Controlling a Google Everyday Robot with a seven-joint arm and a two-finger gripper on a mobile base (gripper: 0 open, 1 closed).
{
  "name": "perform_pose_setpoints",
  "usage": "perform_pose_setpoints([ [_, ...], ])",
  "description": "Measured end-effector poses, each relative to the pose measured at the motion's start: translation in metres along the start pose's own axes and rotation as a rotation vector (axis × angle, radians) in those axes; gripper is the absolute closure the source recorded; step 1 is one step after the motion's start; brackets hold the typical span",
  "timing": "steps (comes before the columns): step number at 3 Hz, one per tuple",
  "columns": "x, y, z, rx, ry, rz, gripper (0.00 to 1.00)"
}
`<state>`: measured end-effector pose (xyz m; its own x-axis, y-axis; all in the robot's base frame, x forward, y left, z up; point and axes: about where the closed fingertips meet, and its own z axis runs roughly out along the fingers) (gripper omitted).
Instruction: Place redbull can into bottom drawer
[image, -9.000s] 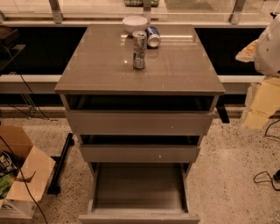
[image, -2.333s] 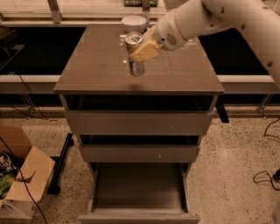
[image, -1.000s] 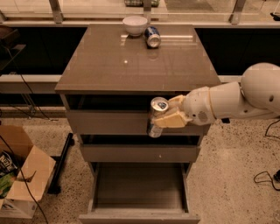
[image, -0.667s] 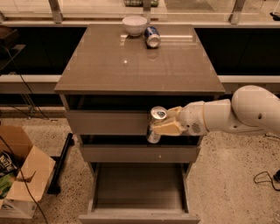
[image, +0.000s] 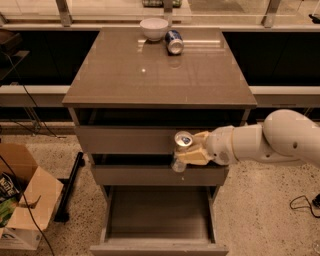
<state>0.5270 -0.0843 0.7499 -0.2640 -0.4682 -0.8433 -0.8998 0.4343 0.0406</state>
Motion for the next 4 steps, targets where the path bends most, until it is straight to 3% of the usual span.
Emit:
perform_pose_setpoints([
  [2, 0.105, 0.0, 0.024, 0.063, 0.008, 0.086, 1.0],
  [4, 0.201, -0.021, 0.056, 0.121, 0.018, 0.168, 1.0],
])
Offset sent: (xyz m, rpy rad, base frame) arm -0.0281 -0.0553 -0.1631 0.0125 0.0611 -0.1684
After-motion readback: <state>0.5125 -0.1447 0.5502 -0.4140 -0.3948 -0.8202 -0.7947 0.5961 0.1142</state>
